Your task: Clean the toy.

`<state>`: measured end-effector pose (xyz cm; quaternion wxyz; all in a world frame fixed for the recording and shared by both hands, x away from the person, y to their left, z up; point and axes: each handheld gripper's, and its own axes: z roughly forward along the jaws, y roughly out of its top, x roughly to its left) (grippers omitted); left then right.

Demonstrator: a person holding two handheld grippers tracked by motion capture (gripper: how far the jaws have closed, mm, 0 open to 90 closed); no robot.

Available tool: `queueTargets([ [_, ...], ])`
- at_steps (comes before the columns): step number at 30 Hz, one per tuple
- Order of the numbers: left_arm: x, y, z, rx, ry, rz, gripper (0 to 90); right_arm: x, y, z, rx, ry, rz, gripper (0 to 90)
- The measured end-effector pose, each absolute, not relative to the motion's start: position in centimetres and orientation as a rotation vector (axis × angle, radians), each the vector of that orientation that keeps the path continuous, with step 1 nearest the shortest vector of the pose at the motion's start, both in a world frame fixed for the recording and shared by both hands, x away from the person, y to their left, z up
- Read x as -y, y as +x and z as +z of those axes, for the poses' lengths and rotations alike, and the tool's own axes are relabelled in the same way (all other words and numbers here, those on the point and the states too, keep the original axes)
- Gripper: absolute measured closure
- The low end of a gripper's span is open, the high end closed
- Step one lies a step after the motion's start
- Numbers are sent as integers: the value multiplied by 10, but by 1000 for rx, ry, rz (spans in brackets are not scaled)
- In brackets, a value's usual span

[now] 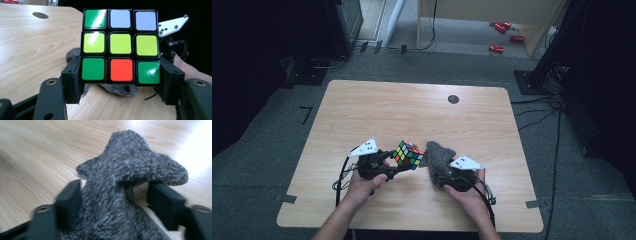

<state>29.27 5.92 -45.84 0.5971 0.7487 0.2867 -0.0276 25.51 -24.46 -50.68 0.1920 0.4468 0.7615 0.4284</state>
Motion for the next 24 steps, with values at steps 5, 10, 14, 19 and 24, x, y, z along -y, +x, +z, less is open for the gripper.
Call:
queueTargets([
  [5,-61,293,-457,-674,1734,-63,353,252,253,-497,-2108,1210,1221,152],
  [10,-61,295,-454,-723,1728,-80,353,254,246,-486,-2059,1069,1277,139],
  [14,-58,294,-451,-721,1736,-96,354,245,238,-479,-2044,912,1342,148],
  [19,-50,291,-449,-719,1784,-122,353,227,230,-476,-2017,720,1389,176],
  [24,-44,291,-449,-744,1808,-174,354,213,224,-478,-1983,573,1391,215],
])
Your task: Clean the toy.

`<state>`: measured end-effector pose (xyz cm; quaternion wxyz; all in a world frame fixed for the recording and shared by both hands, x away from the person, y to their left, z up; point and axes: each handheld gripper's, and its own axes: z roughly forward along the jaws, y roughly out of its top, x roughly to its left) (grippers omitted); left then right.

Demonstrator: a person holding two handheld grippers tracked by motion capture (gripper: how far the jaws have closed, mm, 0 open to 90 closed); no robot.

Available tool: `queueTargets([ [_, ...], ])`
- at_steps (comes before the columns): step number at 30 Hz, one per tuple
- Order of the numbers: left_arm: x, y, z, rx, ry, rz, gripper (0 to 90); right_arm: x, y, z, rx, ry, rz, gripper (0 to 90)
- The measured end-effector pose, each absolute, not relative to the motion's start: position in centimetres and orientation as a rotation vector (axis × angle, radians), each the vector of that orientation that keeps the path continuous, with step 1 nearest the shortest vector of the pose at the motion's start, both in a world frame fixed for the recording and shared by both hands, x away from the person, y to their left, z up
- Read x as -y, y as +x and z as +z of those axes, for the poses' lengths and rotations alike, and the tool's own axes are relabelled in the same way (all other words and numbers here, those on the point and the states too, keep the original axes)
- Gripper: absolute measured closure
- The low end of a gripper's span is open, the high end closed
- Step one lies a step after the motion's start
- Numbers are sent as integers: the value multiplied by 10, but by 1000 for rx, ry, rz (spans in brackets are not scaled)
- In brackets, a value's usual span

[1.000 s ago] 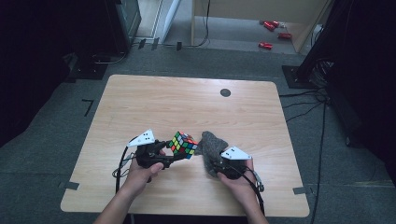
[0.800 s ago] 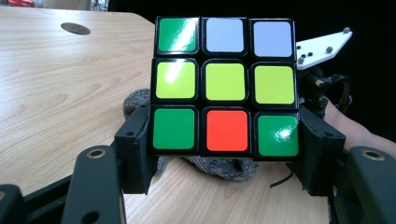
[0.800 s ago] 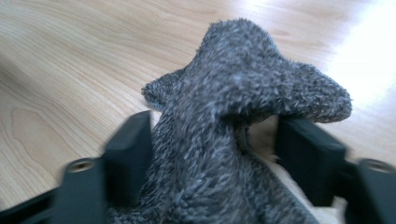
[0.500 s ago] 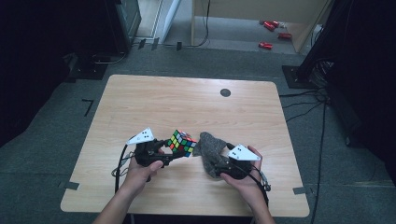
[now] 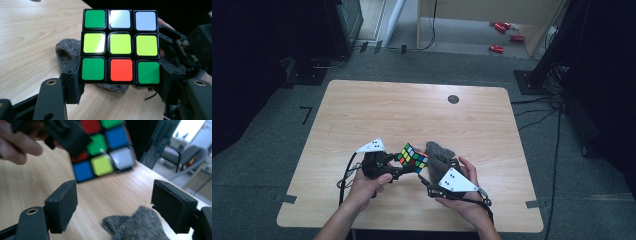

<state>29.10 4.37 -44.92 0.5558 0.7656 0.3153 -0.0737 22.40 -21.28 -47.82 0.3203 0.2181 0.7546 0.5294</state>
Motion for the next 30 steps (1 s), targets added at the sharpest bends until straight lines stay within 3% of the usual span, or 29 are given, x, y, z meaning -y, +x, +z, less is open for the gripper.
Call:
queueTargets([
  [10,-33,289,-452,-729,1852,-257,353,198,219,-484,-1963,458,1351,237],
  [13,-30,288,-454,-724,1873,-281,353,196,218,-484,-1949,447,1334,296],
  [30,-29,288,-454,-714,1864,-260,339,197,219,-484,-1948,481,1338,339],
])
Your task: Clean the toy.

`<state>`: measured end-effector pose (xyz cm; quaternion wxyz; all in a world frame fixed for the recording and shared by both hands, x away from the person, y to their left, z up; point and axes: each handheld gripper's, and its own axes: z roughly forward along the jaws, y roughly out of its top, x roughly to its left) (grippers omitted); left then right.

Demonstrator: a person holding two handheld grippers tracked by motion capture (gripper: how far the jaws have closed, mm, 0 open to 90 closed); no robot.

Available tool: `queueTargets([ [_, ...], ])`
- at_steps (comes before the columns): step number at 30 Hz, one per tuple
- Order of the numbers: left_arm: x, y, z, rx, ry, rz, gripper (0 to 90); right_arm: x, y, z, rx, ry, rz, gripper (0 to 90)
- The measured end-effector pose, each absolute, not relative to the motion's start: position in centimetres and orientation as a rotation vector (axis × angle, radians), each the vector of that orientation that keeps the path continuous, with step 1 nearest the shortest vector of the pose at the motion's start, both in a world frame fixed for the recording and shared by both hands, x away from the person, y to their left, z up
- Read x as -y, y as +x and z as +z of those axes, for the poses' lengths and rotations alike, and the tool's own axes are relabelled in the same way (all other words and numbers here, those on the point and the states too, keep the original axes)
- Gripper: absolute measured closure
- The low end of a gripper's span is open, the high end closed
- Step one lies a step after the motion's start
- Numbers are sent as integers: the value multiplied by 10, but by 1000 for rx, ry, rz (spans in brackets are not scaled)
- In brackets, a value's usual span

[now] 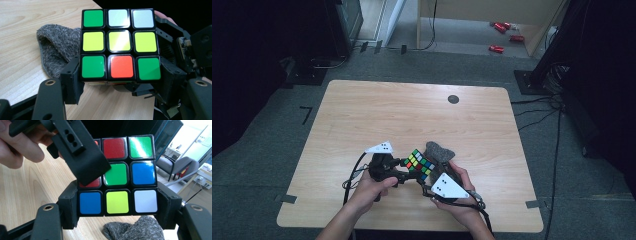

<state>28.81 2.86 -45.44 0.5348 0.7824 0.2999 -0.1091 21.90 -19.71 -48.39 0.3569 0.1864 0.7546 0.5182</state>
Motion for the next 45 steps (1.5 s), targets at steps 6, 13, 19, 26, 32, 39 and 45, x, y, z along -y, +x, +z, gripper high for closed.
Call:
queueTargets([
  [6,-40,291,-449,-703,1799,-188,225,206,224,-484,-1948,547,1333,339],
  [13,-47,291,-455,-651,1876,20,102,223,232,-480,-1927,689,1342,339],
  [19,-37,282,-466,-583,1941,241,111,228,230,-467,-1944,808,1448,339],
  [26,-22,269,-471,-466,1976,351,124,222,226,-458,-1978,900,1556,339],
  [32,-20,263,-470,-386,1960,395,115,214,224,-457,-2012,953,1590,339],
  [39,-14,256,-473,-296,1940,534,144,207,222,-458,-2054,994,1607,339],
  [45,-12,253,-476,-259,1909,620,197,204,221,-455,-2072,1033,1639,339],
])
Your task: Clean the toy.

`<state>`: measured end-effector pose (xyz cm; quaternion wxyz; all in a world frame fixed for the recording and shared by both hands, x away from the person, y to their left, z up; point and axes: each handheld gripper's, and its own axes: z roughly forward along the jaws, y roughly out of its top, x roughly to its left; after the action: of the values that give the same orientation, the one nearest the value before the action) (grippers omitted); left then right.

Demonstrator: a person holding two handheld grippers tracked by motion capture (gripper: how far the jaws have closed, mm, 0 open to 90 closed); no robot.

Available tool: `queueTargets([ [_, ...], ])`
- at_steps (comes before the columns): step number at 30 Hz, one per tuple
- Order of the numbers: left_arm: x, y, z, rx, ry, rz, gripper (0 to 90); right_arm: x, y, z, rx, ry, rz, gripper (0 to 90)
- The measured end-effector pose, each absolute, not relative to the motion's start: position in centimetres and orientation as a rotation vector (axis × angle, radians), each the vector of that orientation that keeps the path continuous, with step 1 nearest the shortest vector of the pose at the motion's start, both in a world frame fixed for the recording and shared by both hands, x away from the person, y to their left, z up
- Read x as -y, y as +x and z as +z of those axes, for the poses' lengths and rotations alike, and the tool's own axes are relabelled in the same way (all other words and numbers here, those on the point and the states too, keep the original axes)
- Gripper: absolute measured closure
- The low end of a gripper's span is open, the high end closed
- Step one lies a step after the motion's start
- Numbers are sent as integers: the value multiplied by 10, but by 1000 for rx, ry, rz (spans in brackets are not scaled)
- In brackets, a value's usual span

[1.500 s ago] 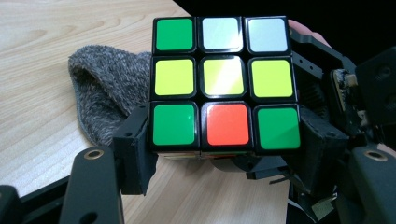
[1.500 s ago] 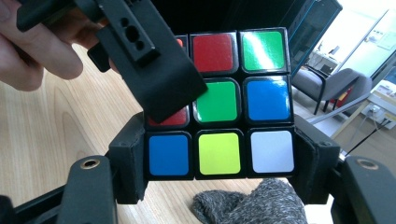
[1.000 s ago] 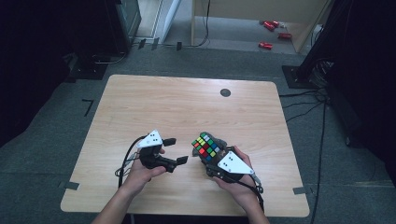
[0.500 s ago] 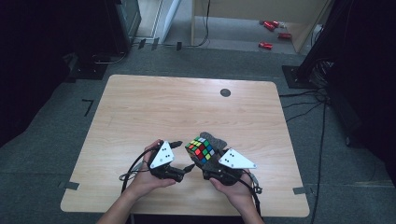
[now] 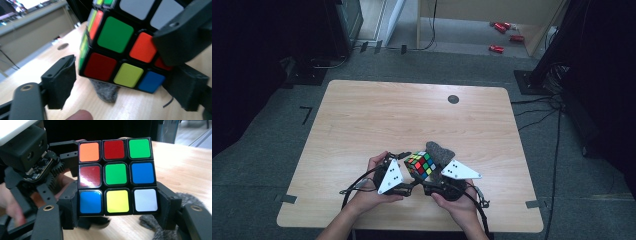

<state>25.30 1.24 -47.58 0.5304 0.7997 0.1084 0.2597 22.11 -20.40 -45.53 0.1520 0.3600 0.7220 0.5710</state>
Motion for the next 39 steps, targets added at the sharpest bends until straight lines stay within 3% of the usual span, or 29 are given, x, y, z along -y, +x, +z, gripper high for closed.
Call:
queueTargets([
  [7,-11,248,-477,-215,1890,695,289,207,223,-455,-2056,1109,1672,339],
  [17,-12,243,-478,-200,1920,772,321,209,231,-458,-2101,1175,1717,328],
  [21,-14,246,-475,-240,1917,721,335,216,233,-456,-2067,1166,1761,239],
  [27,-18,251,-476,-289,1930,681,338,229,234,-451,-1985,1145,1812,204],
  [35,-38,264,-472,-415,1869,558,343,249,242,-460,-1937,1164,1535,240],
  [39,-44,267,-468,-462,1859,457,343,240,249,-483,-2070,1193,1242,335],
])
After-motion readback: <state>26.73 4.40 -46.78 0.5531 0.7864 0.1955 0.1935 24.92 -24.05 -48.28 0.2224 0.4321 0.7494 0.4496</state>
